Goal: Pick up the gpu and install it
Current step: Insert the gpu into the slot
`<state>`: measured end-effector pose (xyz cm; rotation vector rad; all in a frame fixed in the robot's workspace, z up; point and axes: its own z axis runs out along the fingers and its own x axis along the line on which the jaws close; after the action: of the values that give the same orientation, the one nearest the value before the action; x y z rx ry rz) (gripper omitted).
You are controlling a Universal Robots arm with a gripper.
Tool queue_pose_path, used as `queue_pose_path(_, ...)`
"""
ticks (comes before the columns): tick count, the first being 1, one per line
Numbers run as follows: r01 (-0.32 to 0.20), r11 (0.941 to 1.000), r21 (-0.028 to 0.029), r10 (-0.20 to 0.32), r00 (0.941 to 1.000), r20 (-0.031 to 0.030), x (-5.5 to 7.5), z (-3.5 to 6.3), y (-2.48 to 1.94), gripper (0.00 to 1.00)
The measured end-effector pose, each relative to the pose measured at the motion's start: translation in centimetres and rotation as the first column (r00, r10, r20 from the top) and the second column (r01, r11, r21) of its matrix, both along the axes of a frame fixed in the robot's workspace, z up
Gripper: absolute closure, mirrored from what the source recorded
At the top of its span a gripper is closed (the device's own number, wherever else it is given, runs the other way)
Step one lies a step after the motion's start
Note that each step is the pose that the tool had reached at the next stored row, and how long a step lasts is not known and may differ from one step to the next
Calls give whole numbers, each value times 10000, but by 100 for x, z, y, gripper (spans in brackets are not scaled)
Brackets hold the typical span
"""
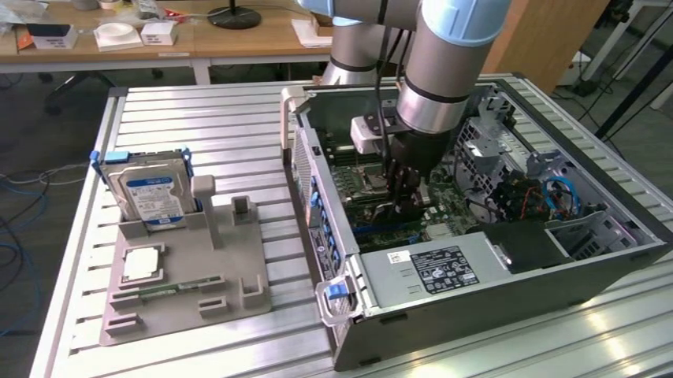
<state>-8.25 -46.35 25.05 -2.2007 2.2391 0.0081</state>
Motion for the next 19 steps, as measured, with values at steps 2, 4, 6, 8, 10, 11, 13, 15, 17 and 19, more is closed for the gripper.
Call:
queue_pose_path(2, 4, 10000, 7, -4, 10000, -22, 1, 15, 1, 74)
queue_pose_path(4, 15, 10000, -10, -15, 10000, -38, 0, 41, -1, 74)
queue_pose_path(6, 10, 10000, -3, -10, 10000, -56, 5, 48, -1, 74)
queue_pose_path(8, 11, 10000, -3, -12, 10000, -58, 5, 48, 0, 74)
queue_pose_path(10, 23, 10000, -4, -23, 10000, -59, 2, 49, 0, 74)
queue_pose_path(11, 33, 10000, -1, -33, 10000, -60, -5, 50, 0, 74)
queue_pose_path(13, 47, 10000, 11, -46, 10000, -59, -11, 49, 1, 74)
queue_pose_path(15, 51, 10000, 12, -51, 10000, -57, -29, 45, 3, 74)
queue_pose_path(17, 53, 10000, 12, -53, 10000, -60, -34, 40, 10, 74)
queue_pose_path(19, 56, 10000, 11, -56, 10000, -61, -37, 35, 52, 74)
